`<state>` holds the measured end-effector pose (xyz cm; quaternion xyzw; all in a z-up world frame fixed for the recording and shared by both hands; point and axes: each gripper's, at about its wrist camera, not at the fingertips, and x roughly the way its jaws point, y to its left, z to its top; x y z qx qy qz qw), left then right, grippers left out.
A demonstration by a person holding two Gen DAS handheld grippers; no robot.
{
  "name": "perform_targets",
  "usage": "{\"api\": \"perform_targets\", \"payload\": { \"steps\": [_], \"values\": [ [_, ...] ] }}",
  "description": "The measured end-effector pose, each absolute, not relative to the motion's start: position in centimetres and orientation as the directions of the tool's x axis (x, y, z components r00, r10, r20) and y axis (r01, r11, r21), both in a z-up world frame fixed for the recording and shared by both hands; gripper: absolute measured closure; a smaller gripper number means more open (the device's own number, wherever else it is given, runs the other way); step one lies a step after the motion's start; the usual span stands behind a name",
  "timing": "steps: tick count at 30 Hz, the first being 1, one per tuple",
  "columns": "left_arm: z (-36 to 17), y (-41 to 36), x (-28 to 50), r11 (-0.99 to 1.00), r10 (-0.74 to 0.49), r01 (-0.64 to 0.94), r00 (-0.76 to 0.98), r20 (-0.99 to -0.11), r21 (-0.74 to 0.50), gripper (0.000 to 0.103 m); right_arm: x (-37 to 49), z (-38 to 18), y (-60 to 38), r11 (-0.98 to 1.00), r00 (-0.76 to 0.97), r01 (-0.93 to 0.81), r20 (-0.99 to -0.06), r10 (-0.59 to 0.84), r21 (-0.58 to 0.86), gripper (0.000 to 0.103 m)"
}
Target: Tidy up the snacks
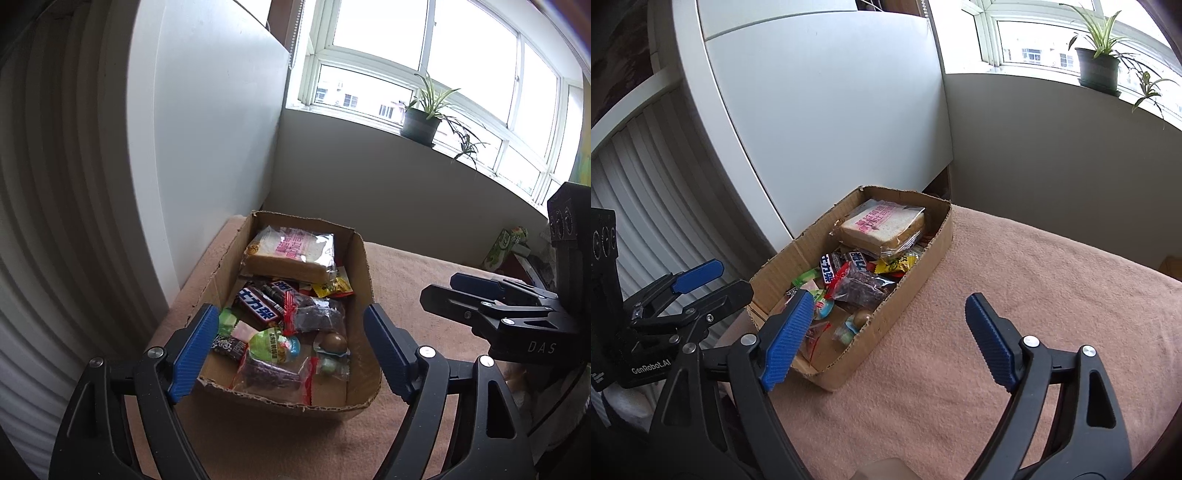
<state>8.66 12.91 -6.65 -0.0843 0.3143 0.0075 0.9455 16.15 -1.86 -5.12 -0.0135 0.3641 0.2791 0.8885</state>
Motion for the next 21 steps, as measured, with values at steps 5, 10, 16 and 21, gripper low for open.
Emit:
{"api": "perform_targets", "payload": {
  "steps": [5,10,16,21],
  "values": [
    [-6.5,12.3,6.2,0.984,-0.003,-0.101,0.812,-0.584,-0.145,0.022,13.2,-4.6,-2.4,0.865,0.642,-0.489,-0.625,0.445,0.114,0.005],
    [-6.3,11.5,4.6,0.984,0.035,-0.131,0.808,-0.588,-0.121,0.022,9.9,-4.6,-2.9,0.891,0.702,-0.453,-0.605,0.376,0.027,0.001],
    [-6.5,11.0,2.7,0.980,0.040,-0.148,0.804,-0.593,-0.134,0.022,7.0,-5.0,-3.3,0.897,0.728,-0.439,-0.605,0.323,-0.050,0.001],
    [-6.5,10.6,1.8,0.980,0.042,-0.148,0.803,-0.594,-0.130,0.022,5.8,-4.7,-4.0,0.899,0.740,-0.433,-0.595,0.313,-0.065,0.001]
  ]
}}
